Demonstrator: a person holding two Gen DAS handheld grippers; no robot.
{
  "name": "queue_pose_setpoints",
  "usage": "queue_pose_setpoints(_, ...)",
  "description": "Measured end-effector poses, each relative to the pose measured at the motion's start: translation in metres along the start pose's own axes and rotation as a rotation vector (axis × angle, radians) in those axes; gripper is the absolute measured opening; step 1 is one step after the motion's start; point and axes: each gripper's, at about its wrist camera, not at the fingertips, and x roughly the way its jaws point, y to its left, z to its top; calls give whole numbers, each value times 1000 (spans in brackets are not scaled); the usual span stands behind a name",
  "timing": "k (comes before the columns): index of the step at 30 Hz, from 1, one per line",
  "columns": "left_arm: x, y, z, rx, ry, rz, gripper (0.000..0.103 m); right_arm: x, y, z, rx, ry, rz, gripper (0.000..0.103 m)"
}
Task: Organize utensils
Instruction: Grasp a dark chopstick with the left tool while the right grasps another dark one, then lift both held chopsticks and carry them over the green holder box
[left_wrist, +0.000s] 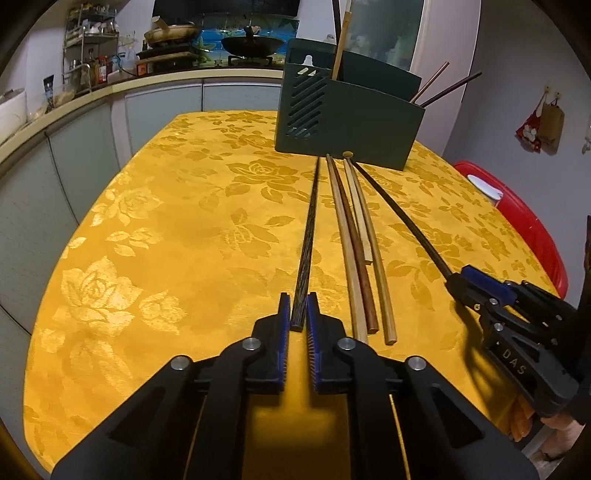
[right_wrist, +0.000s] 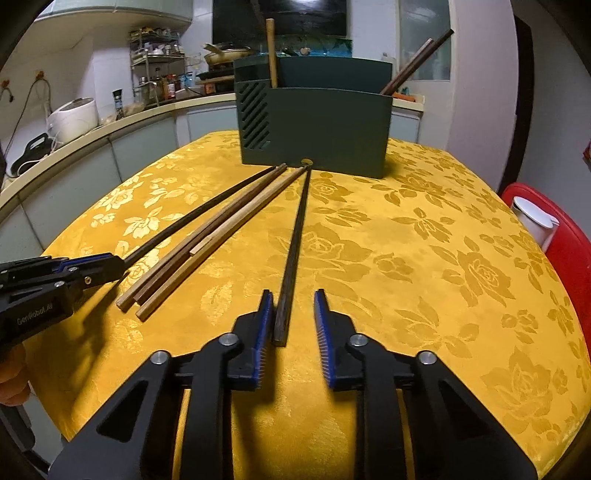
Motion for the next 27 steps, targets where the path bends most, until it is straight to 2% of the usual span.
queue_pose_setpoints(6,-1,-11,-4,43,-5,5,7,-1,0,0,-9,-1,12,10)
queue_pose_setpoints(20,2,-19,-7,75,-43,59,8,-6,-8,-8,-12,-33,5,9)
queue_pose_setpoints(27,0,-17,-6,87,-29,58,7,-5,-17,-2,16,13,49,8)
